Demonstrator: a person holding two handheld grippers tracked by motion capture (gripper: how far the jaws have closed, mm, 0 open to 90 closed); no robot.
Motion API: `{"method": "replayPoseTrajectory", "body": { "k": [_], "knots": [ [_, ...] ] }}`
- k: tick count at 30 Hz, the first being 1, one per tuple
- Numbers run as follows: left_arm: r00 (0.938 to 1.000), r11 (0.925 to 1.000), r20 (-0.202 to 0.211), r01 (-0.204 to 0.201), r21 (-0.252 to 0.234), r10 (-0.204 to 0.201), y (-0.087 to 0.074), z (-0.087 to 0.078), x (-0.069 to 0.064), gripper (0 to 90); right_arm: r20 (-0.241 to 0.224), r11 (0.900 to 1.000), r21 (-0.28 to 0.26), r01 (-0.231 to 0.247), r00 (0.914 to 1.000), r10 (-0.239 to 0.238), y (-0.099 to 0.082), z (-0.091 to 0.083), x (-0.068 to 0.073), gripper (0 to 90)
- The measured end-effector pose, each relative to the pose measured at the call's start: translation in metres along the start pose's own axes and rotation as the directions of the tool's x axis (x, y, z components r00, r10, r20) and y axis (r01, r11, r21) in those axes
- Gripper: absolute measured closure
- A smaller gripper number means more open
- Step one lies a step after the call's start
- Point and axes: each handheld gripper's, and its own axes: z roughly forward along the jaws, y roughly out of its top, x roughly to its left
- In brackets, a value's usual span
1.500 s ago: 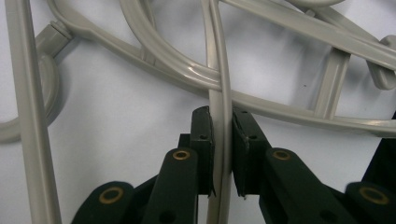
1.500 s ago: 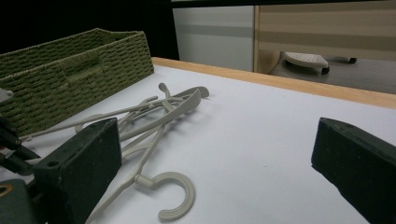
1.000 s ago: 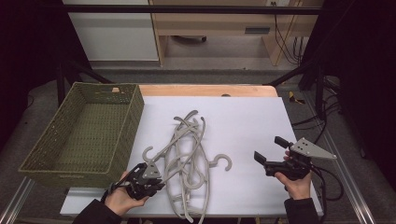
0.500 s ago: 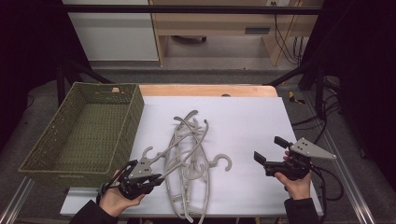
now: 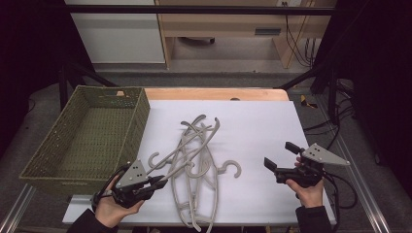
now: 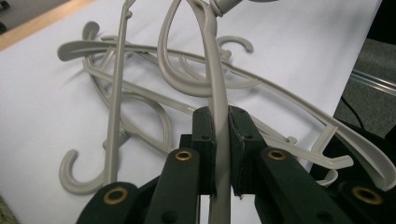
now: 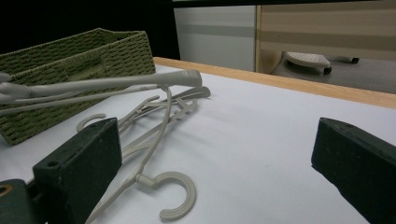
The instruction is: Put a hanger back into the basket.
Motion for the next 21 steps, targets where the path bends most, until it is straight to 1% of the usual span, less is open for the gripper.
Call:
{"method": "replayPoseTrajectory", "body": {
  "k": [3, 7, 8, 9, 15, 21],
  "knots": [
    [1.0, 0.9997, -0.005, 0.006, -0.024, -0.006, 0.003, -0.005, 0.0, 81.9, 0.001, 1.0, 0.006, 0.005, 1.0, -0.005, 0.0, 0.0, 0.0, 1.9],
    [1.0, 0.998, -0.008, 0.0, -0.063, 0.0, 0.01, -0.014, -0.001, 81.9, 0.0, 1.0, 0.005, 0.004, 1.0, -0.004, -0.001, 0.001, 0.0, 1.9],
    [1.0, 0.9963, -0.009, 0.003, -0.086, -0.004, 0.013, -0.018, 0.0, 82.0, 0.0, 1.0, 0.005, 0.005, 1.0, -0.005, -0.001, 0.001, 0.001, 2.0],
    [1.0, 0.9963, -0.009, 0.003, -0.086, -0.004, 0.013, -0.018, 0.0, 82.0, 0.0, 1.0, 0.005, 0.005, 1.0, -0.005, -0.001, 0.001, 0.001, 2.0],
    [0.9998, 0.9924, -0.021, -0.003, -0.123, 0.0, 0.02, -0.03, 0.002, 82.0, -0.003, 1.0, 0.006, 0.005, 1.0, -0.005, -0.001, 0.002, 0.001, 1.9],
    [0.9992, 0.9883, -0.039, 0.002, -0.153, -0.008, 0.026, -0.042, 0.01, 82.0, -0.002, 1.0, 0.008, 0.006, 1.0, -0.006, -0.001, 0.002, 0.0, 1.9]
  ]
}}
